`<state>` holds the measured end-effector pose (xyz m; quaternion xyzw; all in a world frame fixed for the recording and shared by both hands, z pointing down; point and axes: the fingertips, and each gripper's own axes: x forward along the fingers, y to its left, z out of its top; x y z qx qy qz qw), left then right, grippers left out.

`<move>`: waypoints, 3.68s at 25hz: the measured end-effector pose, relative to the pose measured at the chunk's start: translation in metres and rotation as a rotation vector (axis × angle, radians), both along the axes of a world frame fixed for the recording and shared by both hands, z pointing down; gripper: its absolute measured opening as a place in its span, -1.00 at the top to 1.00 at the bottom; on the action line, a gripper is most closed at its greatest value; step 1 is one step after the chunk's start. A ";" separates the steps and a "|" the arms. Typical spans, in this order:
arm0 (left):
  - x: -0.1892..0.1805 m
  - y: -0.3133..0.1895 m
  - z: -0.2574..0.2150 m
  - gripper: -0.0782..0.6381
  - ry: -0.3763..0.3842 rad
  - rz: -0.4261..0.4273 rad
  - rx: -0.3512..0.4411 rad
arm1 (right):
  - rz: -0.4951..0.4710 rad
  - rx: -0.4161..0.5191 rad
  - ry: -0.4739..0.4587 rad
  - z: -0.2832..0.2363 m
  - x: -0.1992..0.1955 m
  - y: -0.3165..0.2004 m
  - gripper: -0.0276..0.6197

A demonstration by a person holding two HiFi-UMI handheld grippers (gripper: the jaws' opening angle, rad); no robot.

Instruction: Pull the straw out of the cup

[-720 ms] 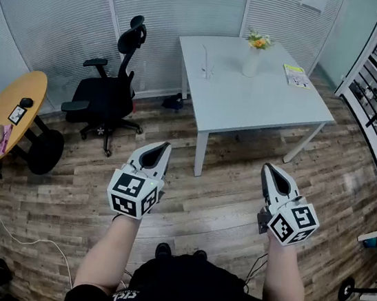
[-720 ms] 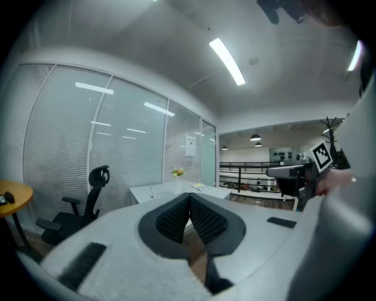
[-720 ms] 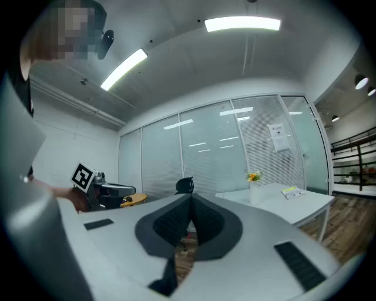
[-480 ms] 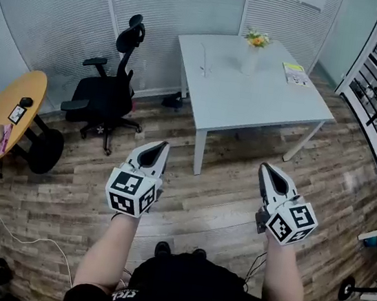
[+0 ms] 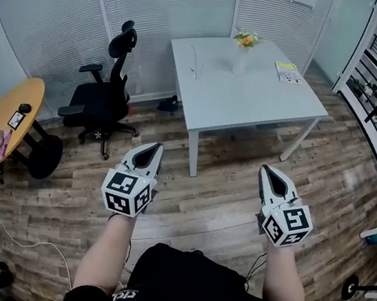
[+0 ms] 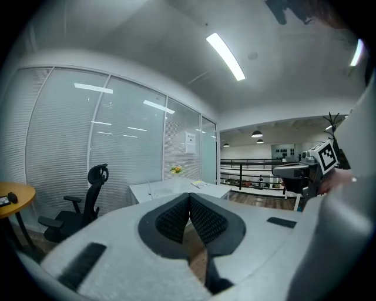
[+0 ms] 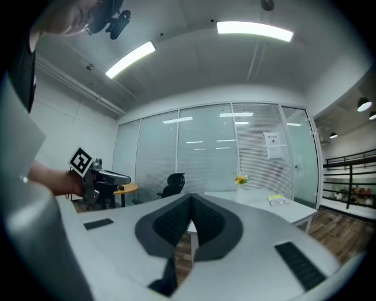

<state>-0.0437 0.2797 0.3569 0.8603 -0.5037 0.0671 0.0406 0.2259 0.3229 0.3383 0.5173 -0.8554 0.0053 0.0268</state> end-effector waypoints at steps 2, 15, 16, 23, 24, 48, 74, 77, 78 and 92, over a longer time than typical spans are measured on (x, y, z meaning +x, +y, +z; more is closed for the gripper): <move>0.008 0.006 0.000 0.76 0.000 -0.002 0.002 | -0.017 0.000 -0.024 0.000 0.007 0.004 0.90; 0.012 -0.006 0.015 0.76 0.027 -0.013 -0.022 | -0.065 -0.071 -0.063 0.019 0.010 -0.014 0.90; 0.011 -0.010 0.017 0.76 0.030 -0.013 -0.026 | -0.068 -0.077 -0.061 0.021 0.008 -0.017 0.90; -0.006 -0.056 0.028 0.76 0.058 -0.011 -0.044 | -0.078 -0.103 -0.041 0.026 -0.011 -0.059 0.90; -0.009 -0.065 0.030 0.76 0.060 -0.010 -0.048 | -0.076 -0.109 -0.041 0.027 -0.013 -0.067 0.90; -0.075 -0.255 0.048 0.76 0.123 0.041 -0.096 | -0.087 -0.231 0.006 0.044 -0.099 -0.240 0.90; -0.108 -0.323 0.040 0.76 0.091 0.062 -0.093 | -0.145 -0.196 -0.044 0.036 -0.137 -0.330 0.88; -0.106 -0.351 0.044 0.76 0.084 0.050 -0.104 | -0.160 -0.202 -0.052 0.041 -0.135 -0.360 0.88; -0.104 -0.361 0.045 0.76 0.082 0.048 -0.110 | -0.164 -0.207 -0.054 0.043 -0.134 -0.372 0.88; -0.061 -0.508 0.074 0.76 0.051 0.025 -0.209 | -0.248 -0.306 -0.090 0.081 -0.112 -0.542 0.88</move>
